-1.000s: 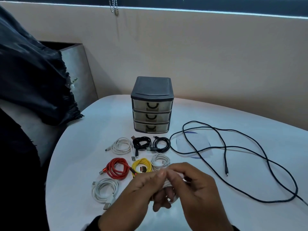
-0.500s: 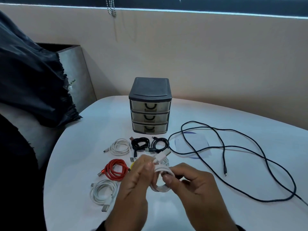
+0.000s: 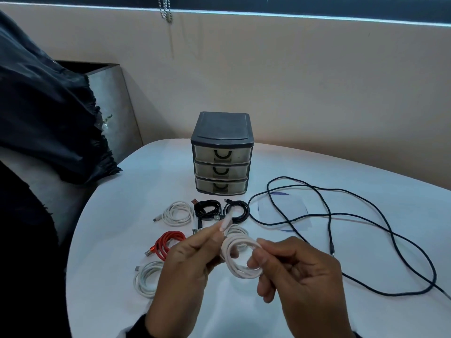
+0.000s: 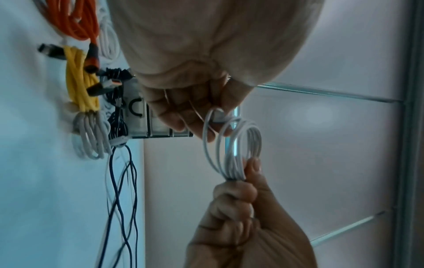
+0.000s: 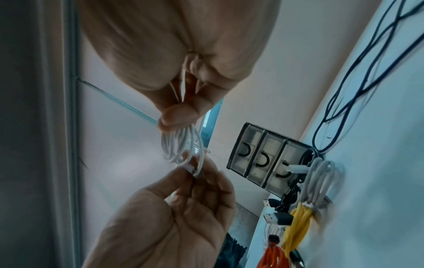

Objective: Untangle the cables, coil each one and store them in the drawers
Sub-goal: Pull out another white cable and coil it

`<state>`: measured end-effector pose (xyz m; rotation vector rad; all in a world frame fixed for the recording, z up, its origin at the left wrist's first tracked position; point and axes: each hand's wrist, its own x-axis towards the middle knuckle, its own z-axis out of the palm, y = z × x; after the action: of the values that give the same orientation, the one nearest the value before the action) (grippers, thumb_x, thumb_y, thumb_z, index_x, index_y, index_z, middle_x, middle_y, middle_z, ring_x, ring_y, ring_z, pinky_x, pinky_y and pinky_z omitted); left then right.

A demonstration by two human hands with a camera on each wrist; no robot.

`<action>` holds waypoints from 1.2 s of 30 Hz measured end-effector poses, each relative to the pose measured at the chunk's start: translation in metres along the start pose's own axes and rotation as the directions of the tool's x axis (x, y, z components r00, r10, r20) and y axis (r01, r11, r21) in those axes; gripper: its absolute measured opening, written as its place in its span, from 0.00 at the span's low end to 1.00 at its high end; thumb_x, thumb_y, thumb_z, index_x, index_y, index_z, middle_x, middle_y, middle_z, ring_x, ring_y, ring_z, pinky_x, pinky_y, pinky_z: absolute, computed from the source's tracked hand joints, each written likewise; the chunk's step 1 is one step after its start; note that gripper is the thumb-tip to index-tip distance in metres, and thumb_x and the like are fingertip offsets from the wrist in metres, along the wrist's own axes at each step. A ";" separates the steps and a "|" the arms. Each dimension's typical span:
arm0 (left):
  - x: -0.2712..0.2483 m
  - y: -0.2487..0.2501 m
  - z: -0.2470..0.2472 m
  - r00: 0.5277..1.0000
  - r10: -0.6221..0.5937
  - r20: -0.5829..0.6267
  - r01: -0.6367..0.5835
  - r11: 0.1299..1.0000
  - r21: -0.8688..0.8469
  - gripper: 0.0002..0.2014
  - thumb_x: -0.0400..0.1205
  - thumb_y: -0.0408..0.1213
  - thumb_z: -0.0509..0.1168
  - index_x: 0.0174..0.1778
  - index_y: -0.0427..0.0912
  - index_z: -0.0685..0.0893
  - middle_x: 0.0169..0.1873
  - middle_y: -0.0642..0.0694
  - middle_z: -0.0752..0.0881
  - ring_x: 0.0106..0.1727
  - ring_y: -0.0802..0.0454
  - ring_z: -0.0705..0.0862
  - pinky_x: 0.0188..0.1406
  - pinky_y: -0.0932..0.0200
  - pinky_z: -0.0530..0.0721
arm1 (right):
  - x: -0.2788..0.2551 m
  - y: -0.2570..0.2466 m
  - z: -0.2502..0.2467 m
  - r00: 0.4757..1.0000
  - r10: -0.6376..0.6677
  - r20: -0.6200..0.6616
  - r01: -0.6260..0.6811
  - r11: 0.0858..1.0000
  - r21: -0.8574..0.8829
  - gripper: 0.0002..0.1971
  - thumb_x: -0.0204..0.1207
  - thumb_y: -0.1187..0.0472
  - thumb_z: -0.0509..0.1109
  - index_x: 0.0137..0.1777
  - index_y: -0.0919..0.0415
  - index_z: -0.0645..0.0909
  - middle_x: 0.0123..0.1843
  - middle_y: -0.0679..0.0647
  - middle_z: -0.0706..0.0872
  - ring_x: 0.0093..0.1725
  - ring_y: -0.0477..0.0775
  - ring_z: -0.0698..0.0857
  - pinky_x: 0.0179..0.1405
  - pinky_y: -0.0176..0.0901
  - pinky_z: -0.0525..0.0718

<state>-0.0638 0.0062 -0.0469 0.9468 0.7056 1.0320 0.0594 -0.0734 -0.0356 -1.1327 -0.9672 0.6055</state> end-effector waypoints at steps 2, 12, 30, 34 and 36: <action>0.000 0.000 -0.003 0.999 0.038 -0.009 -0.037 0.997 0.064 0.14 0.70 0.35 0.67 0.46 0.52 0.94 0.43 0.41 0.93 0.43 0.52 0.91 0.41 0.65 0.87 | 0.000 0.000 0.000 1.000 0.009 0.027 -0.009 1.000 0.006 0.03 0.65 0.65 0.75 0.33 0.58 0.90 0.26 0.59 0.88 0.15 0.56 0.78 0.15 0.40 0.78; -0.005 0.001 -0.008 0.977 0.091 0.195 -0.138 0.960 0.244 0.09 0.73 0.34 0.70 0.42 0.48 0.95 0.40 0.37 0.91 0.38 0.52 0.88 0.38 0.65 0.84 | 0.007 0.016 -0.005 0.978 0.209 0.016 -0.209 0.965 0.156 0.10 0.68 0.56 0.82 0.36 0.63 0.88 0.23 0.66 0.83 0.16 0.55 0.76 0.14 0.40 0.74; -0.010 -0.021 0.000 0.992 0.066 0.109 -0.097 0.946 0.310 0.12 0.85 0.42 0.62 0.51 0.59 0.92 0.26 0.46 0.79 0.30 0.57 0.77 0.31 0.67 0.75 | -0.004 0.029 0.004 0.959 -0.250 0.135 0.284 0.849 -0.445 0.08 0.75 0.53 0.73 0.51 0.48 0.91 0.38 0.39 0.90 0.27 0.42 0.87 0.22 0.35 0.84; -0.010 -0.022 -0.004 0.980 0.067 0.186 -0.132 0.923 0.362 0.16 0.78 0.46 0.60 0.55 0.61 0.91 0.31 0.47 0.83 0.35 0.58 0.79 0.39 0.66 0.77 | -0.001 0.024 -0.003 0.942 -0.296 0.160 0.336 0.792 -0.510 0.04 0.77 0.56 0.72 0.45 0.49 0.89 0.35 0.38 0.88 0.28 0.36 0.85 0.25 0.26 0.80; -0.009 -0.017 -0.006 0.971 0.070 0.230 -0.150 0.924 0.352 0.17 0.77 0.44 0.61 0.59 0.58 0.90 0.32 0.55 0.83 0.37 0.62 0.80 0.42 0.71 0.77 | -0.001 0.020 -0.004 0.975 -0.207 0.086 0.223 0.853 -0.472 0.06 0.79 0.56 0.72 0.42 0.43 0.83 0.29 0.37 0.87 0.23 0.37 0.84 0.24 0.24 0.77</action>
<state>-0.0658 -0.0040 -0.0642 1.4167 0.6826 0.8930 0.0639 -0.0698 -0.0550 -1.4272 -1.2973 0.1993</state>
